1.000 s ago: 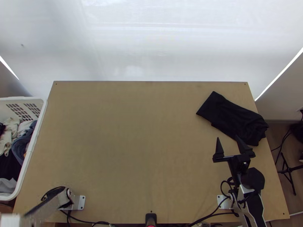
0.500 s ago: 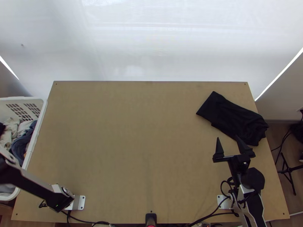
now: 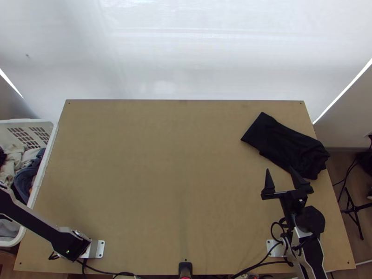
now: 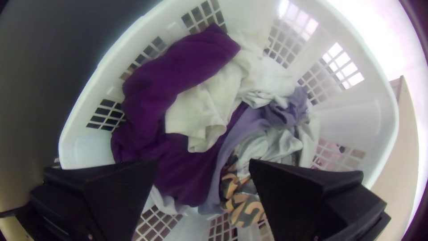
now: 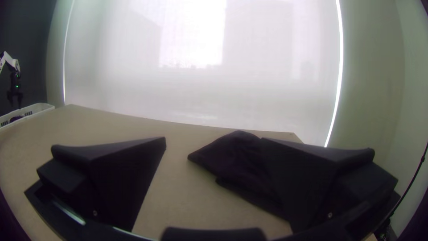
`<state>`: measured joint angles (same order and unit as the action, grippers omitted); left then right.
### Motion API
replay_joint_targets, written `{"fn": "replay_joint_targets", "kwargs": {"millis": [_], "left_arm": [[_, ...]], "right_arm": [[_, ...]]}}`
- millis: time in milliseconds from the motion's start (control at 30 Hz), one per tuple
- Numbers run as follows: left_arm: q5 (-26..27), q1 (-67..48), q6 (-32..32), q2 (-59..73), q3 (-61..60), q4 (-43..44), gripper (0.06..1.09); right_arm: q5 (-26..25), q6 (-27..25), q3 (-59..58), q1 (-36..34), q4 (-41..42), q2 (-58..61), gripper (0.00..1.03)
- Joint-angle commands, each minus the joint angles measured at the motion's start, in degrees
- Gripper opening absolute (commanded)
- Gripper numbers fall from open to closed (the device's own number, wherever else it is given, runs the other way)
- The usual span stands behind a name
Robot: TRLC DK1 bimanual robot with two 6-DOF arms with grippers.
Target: Fold the t-shirt
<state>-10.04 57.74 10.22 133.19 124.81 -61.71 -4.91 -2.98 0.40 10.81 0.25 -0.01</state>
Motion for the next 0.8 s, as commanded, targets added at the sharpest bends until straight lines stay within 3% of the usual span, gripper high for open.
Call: {"fn": "replay_joint_targets", "kwargs": {"millis": [0,167,467,600,700,767], "left_arm": [[0.9,2.5,8.4,8.9,1.9,8.5,1.04],[1.0,2.0,11.1,13.8,3.0,11.4,1.03],[1.1,0.0,10.6,18.1,3.5,12.9,1.01],[1.2,0.0,11.1,18.9,3.5,16.4,0.88],[4.2,0.3,11.1,18.4,3.6,19.5,0.58],[4.6,0.4,11.2,18.3,4.2,21.1,0.53]], "right_arm": [[0.0,0.0,0.0,0.0,0.0,0.0,0.98],[0.0,0.0,0.0,0.0,0.0,0.0,0.98],[-0.1,0.0,-0.1,0.0,0.0,0.0,0.98],[0.0,0.0,0.0,0.0,-0.1,0.0,0.98],[0.0,0.0,-0.1,0.0,0.0,0.0,0.98],[0.0,0.0,0.0,0.0,0.0,0.0,0.98]]}}
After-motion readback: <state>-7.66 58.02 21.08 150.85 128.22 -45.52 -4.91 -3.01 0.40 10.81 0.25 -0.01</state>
